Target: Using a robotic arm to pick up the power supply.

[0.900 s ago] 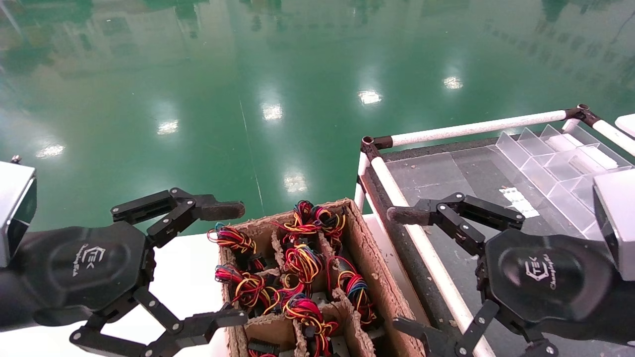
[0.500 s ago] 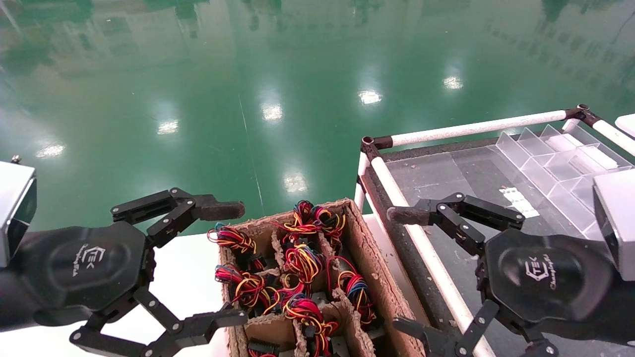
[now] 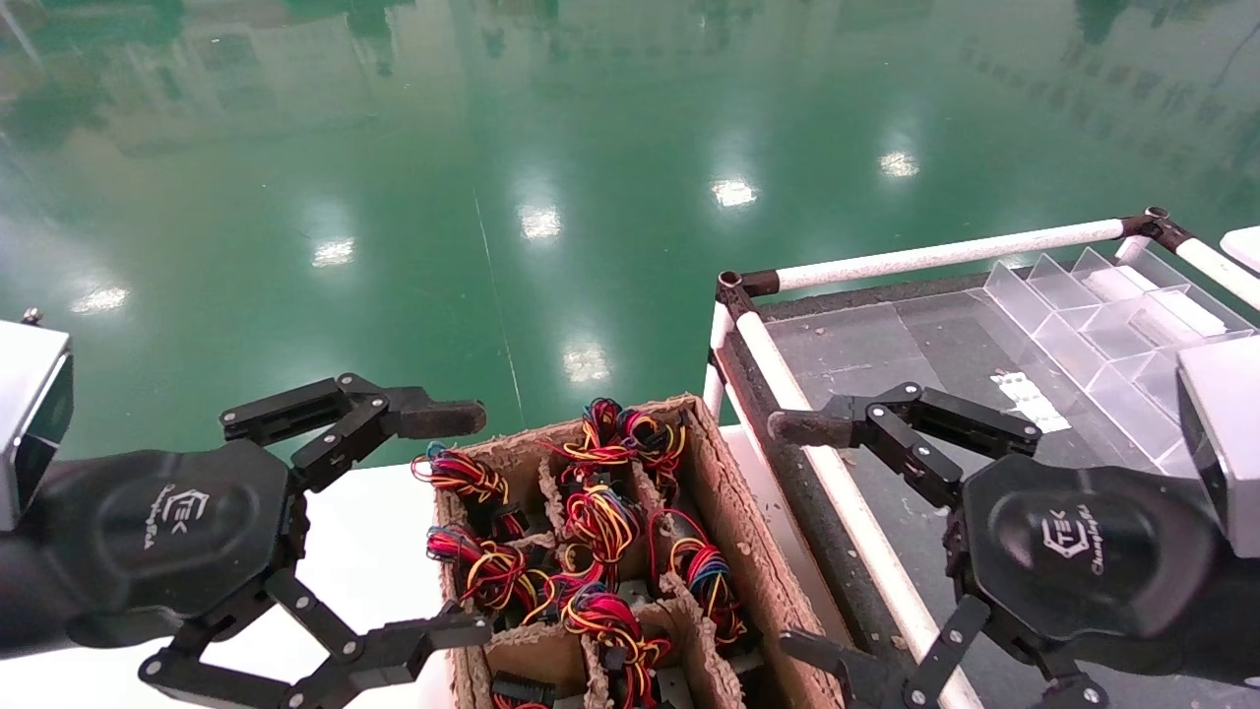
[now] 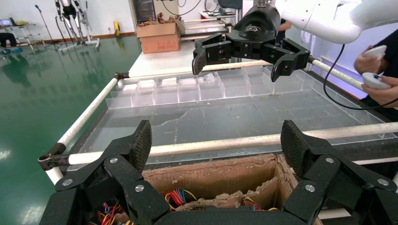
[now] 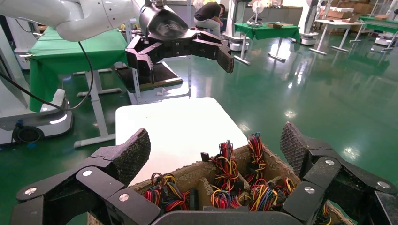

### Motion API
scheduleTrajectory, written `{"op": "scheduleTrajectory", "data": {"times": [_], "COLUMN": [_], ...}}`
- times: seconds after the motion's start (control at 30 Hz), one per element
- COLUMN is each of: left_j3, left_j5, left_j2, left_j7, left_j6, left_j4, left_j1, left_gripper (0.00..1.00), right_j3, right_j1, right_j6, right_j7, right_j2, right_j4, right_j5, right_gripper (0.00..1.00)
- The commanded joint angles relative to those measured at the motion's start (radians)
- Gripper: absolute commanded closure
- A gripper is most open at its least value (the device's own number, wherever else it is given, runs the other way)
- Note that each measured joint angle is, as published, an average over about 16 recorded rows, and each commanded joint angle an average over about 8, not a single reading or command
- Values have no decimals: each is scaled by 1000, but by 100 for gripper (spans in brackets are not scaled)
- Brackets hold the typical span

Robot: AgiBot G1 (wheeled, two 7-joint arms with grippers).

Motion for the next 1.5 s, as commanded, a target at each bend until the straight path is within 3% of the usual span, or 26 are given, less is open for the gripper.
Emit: {"op": "scheduleTrajectory", "data": {"times": [0.03, 1.5], "left_j3": [0, 0], "left_j5": [0, 0], "left_j2": [0, 0], "left_j7": [0, 0], "left_j6": [0, 0], "left_j4": [0, 0], "left_j1": [0, 0], "left_gripper": [100, 100], "right_j3": [0, 0], "right_j1": [0, 0], "right_j6": [0, 0], "right_j7": [0, 0], "right_j2": [0, 0], "right_j4": [0, 0], "right_j5": [0, 0], "right_gripper": [0, 0]}}
